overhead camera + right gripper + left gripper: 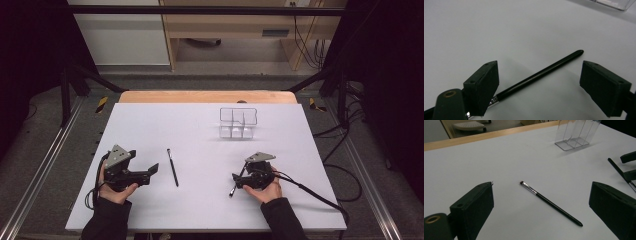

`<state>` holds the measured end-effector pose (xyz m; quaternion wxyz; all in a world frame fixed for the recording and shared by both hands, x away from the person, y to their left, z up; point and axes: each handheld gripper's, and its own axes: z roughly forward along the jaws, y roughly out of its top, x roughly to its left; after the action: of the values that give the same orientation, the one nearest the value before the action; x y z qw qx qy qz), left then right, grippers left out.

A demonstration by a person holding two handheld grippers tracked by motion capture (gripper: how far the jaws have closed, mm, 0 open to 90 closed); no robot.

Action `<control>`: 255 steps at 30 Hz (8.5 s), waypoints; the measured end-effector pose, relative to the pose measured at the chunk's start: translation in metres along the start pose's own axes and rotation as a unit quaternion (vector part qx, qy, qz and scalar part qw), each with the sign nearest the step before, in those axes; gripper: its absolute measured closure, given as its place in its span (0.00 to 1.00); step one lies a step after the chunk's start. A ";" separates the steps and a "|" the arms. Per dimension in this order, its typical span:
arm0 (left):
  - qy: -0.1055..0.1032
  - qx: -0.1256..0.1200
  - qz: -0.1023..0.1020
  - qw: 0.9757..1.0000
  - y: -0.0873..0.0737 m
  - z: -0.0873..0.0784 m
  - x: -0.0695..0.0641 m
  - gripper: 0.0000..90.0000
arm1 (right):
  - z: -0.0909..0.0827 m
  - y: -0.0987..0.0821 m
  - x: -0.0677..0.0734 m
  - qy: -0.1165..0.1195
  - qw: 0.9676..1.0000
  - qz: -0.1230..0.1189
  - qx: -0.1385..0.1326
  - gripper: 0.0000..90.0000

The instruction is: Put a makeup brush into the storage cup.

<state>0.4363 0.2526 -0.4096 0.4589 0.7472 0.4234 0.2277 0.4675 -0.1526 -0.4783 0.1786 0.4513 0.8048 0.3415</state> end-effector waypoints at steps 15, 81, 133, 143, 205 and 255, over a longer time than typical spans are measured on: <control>-0.001 0.002 0.001 1.000 0.000 0.001 0.000 0.06 | 0.002 -0.003 0.002 0.006 1.000 -0.023 0.008 0.37; -0.004 0.004 -0.001 1.000 -0.001 -0.001 0.000 0.06 | -0.020 -0.009 -0.008 -0.005 0.999 -0.018 0.046 0.85; -0.008 0.011 0.005 1.000 -0.002 0.003 -0.002 0.06 | -0.009 -0.008 -0.012 0.015 1.000 -0.013 0.006 0.89; -0.009 0.012 0.005 1.000 -0.002 0.003 -0.003 0.06 | -0.010 -0.008 -0.012 0.037 0.999 -0.018 0.008 0.90; -0.016 0.017 0.003 1.000 -0.003 0.003 -0.001 0.06 | -0.015 0.032 -0.010 0.019 0.974 -0.059 0.219 0.65; -0.032 0.026 0.028 0.999 0.003 0.005 -0.008 0.06 | -0.049 0.073 -0.008 0.065 0.973 -0.092 0.199 0.94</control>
<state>0.4367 0.2423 -0.4094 0.4461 0.7771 0.3936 0.2054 0.4867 -0.1517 -0.3924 0.0630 0.3784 0.9048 0.1851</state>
